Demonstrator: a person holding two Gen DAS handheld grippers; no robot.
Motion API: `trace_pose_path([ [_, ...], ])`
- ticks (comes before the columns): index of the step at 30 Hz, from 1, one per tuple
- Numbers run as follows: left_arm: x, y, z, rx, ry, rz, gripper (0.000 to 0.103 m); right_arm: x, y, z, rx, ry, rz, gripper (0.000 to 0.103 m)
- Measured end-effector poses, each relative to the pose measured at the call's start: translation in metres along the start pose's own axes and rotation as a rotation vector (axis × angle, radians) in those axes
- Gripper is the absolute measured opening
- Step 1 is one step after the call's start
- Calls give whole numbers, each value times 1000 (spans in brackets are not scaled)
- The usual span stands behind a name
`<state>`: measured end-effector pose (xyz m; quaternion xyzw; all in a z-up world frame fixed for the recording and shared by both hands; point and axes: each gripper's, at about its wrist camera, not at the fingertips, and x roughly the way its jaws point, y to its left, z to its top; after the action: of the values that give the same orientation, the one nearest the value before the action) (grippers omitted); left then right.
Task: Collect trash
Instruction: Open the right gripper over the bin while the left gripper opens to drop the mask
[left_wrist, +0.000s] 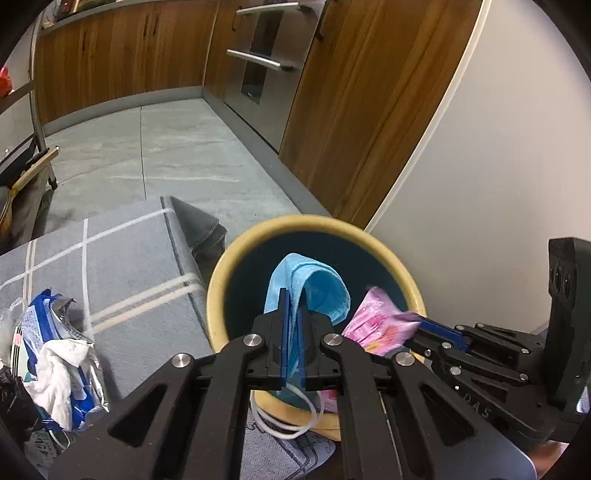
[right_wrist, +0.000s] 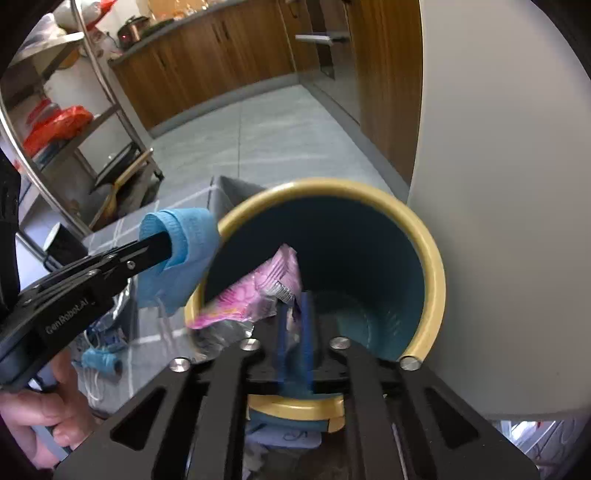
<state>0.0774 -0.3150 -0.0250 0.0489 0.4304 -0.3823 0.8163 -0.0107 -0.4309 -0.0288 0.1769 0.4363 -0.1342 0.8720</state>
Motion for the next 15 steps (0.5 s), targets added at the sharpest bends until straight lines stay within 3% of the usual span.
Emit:
trace_pose_path([
  [1,1,3,0,2,6,1,7,1,-1,-1,1,6,-3,31],
  [3,1,3,-2,2,11,3,24,3,-1,-3,1,11,-6,44],
  [7,-10,8,0,0,-11,1,26,-1,1,-2,-4,0,10,45],
  [10,-25,15,2,-6,-39,1,34,-4,4,-1,-3,-9,19,45],
  [12,-36,19,3,-1,-63,15,53,-7,4,0,1,-23,28,47],
  [15,-59,26,2,22,-116,50,65,-12,5,1,10,-41,47,51],
])
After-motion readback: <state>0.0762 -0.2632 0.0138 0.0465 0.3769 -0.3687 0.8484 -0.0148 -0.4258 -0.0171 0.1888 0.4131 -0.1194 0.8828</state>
